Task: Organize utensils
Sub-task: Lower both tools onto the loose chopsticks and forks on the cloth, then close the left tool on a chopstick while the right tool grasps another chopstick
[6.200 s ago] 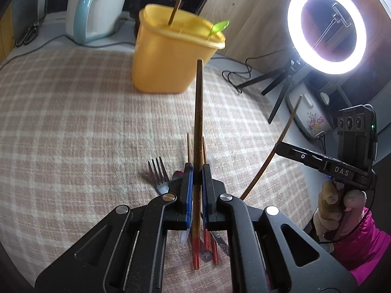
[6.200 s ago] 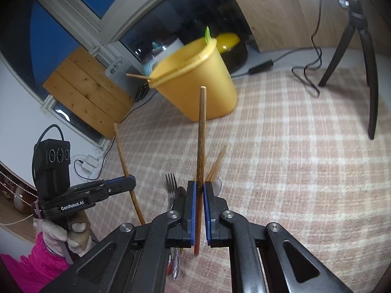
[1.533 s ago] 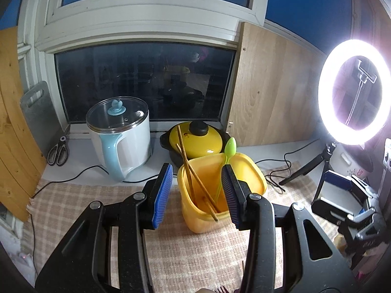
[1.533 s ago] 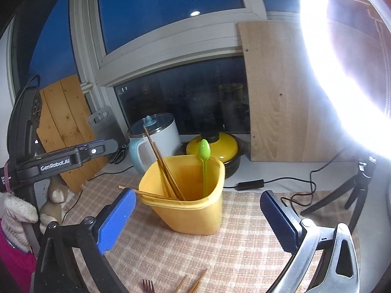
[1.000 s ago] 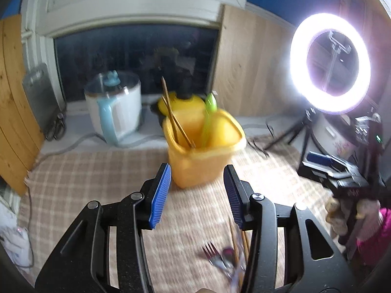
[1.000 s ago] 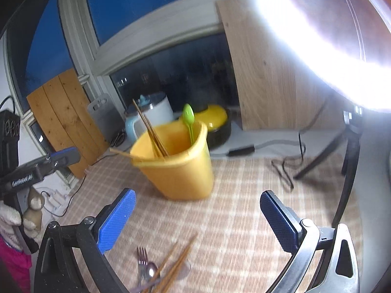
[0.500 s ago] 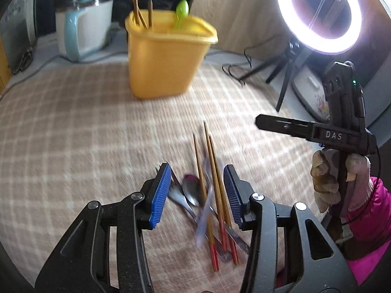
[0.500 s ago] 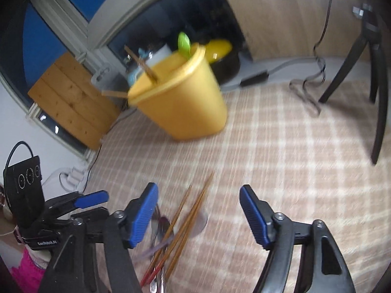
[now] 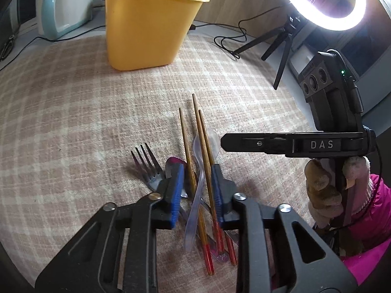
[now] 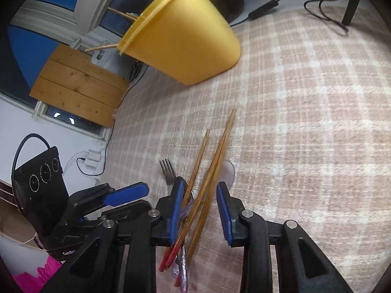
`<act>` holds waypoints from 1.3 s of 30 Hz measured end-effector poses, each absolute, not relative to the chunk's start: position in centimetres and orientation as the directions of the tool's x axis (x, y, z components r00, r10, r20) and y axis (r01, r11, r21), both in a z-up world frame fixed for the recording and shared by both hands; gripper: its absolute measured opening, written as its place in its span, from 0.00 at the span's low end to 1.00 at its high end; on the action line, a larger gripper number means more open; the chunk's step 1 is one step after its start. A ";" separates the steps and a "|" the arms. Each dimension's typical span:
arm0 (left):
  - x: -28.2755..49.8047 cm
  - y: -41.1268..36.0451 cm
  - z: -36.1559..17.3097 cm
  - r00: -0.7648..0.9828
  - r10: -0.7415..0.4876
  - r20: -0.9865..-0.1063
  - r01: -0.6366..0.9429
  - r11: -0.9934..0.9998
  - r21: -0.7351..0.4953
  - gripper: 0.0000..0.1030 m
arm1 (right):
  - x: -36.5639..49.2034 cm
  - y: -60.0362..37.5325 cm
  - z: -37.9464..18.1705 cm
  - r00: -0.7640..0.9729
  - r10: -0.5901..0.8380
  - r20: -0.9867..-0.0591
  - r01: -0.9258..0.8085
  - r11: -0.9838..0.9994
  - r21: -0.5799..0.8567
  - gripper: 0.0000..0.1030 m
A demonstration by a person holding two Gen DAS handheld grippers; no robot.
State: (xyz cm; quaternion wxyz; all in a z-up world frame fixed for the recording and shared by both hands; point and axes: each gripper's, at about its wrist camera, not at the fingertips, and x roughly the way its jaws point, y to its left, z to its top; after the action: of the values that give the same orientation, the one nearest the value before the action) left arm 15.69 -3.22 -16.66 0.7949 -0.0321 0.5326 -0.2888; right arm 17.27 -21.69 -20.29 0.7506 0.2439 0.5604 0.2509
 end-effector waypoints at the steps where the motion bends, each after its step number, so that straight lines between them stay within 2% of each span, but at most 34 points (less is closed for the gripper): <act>1: 15.8 -3.3 -16.9 0.262 -0.493 -0.830 0.425 0.831 -0.359 0.20 | 17.4 -21.6 -20.4 0.243 0.651 -0.719 -0.099 0.754 0.649 0.27; 6: 16.2 -3.5 -17.7 0.245 -0.485 -0.839 0.430 0.830 -0.355 0.20 | 18.1 -20.9 -21.2 0.222 0.656 -0.721 -0.067 0.748 0.660 0.24; 18: 16.6 -3.3 -18.2 0.237 -0.481 -0.844 0.423 0.833 -0.356 0.20 | 19.1 -19.6 -22.4 0.196 0.648 -0.736 -0.035 0.755 0.655 0.23; 22: 17.3 -3.2 -18.4 0.224 -0.481 -0.847 0.421 0.832 -0.361 0.20 | 19.2 -19.0 -22.7 0.194 0.647 -0.738 -0.026 0.755 0.655 0.09; 25: 17.8 -3.2 -18.4 0.219 -0.486 -0.846 0.418 0.830 -0.368 0.20 | 19.1 -19.6 -23.0 0.200 0.662 -0.722 -0.009 0.738 0.674 0.07; 26: 18.0 -3.2 -18.5 0.214 -0.491 -0.845 0.419 0.827 -0.374 0.20 | 19.0 -19.7 -23.0 0.204 0.663 -0.720 -0.008 0.736 0.677 0.03; 39: 20.9 -5.7 -20.3 0.122 -0.500 -0.857 0.427 0.806 -0.410 0.20 | 18.3 -21.5 -22.6 0.235 0.648 -0.724 0.006 0.744 0.668 0.03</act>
State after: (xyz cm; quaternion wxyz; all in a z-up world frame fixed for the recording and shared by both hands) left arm 20.95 -5.73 -20.34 0.7484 -0.0311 0.5856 -0.3099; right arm 18.31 -21.50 -22.64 0.7333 0.2830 0.5783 0.2188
